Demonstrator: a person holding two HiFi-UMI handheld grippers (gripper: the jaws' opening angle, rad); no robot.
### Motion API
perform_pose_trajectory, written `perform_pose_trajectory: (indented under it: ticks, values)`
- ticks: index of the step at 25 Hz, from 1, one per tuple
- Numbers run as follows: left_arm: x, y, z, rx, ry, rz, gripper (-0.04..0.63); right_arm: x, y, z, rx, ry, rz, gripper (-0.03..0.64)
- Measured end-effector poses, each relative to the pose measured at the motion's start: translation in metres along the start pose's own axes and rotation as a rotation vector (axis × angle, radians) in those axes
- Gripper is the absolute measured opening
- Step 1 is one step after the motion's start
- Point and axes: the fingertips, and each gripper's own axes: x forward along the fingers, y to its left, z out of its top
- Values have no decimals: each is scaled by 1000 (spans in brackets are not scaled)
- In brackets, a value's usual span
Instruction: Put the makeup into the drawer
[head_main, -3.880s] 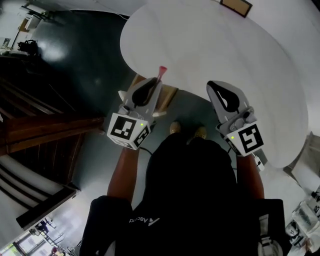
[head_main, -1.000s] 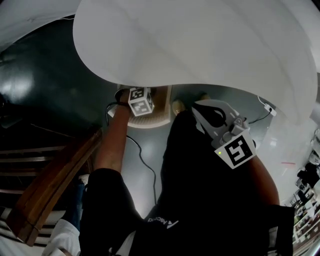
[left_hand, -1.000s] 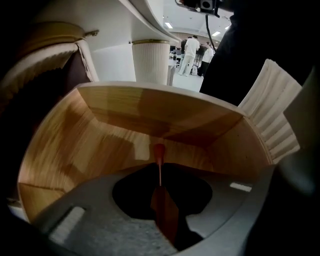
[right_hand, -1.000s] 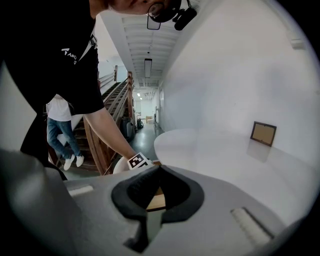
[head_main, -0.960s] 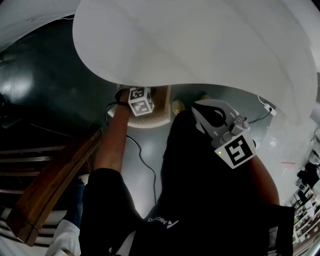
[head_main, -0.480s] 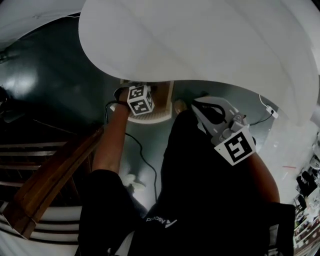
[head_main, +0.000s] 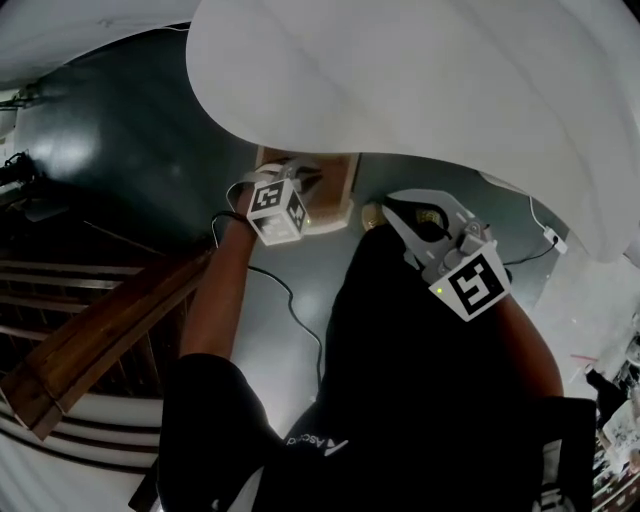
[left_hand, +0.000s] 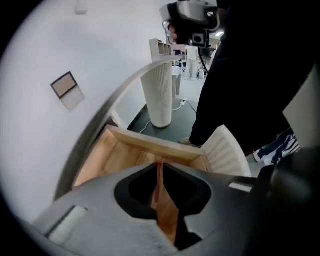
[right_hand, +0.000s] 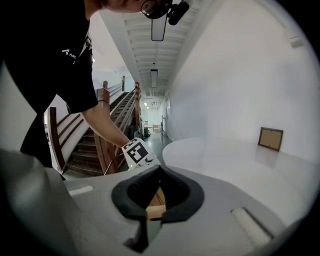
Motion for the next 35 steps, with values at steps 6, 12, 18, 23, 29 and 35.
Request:
perform_pose_trajectory:
  ticks: [6,12,18,23,29,35]
  values:
    - [-55,7,67,-65,-134,146,18,-25,-14,12,-3,-72,7,3]
    - [-98,17,145,-166,-328,301,11,-58,-36,20,29,-155,-24,3]
    - [-149,28,220,-275,-620,454,11,-89,-51,44,62,-237,-79,3]
    - [-215,37,263,-336,-861,523,11,-114,-49,88,49,-304,-142,3]
    - [-219,43,328,-430,-1052,528,11,-171,-87,80,82,-422,-238,3]
    - [-227,52,373,-422,-1080,535,11,-210,-112,89,103,-480,-285,3]
